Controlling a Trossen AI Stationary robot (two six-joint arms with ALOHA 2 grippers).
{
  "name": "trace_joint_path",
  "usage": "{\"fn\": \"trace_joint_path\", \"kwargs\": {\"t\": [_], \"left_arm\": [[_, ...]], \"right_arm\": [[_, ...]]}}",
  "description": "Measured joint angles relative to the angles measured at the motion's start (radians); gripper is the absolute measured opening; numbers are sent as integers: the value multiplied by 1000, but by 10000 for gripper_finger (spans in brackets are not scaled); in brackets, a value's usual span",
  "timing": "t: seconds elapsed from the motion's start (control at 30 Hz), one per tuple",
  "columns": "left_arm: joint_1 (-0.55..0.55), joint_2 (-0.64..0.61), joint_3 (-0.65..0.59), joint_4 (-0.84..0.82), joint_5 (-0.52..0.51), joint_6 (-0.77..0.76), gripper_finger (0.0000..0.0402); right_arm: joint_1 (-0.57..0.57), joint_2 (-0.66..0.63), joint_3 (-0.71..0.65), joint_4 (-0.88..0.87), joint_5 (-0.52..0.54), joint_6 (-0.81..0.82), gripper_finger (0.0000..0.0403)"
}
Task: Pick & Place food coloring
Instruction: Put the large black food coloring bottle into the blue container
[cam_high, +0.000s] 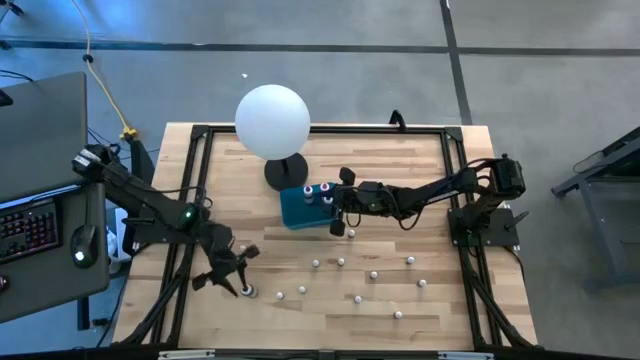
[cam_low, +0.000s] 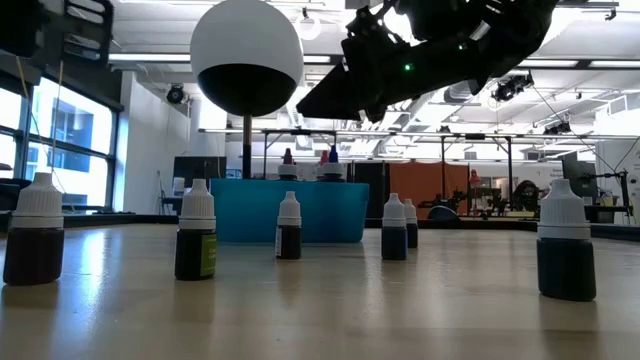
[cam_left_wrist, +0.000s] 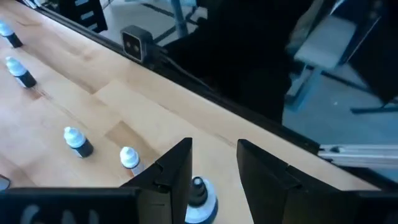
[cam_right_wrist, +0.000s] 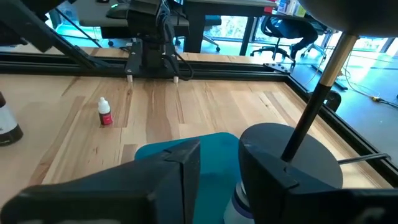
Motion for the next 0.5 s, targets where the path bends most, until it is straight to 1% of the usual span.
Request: {"fn": "trace_joint_path", "kwargs": {"t": [0.13, 0.23, 0.3, 0.5], "left_arm": [[-54, 22, 0, 5, -132, -2, 127], [-72, 40, 0, 5, -234, -34, 127], [-71, 60, 0, 7, -248, -52, 127], [-71, 116, 2, 18, -234, -100, 127]], "right_arm": [[0, 0, 0, 0, 0, 0, 95], [0, 0, 0, 0, 0, 10, 91], [0, 0, 0, 0, 0, 24, 89], [0, 0, 0, 0, 0, 30, 87]]}}
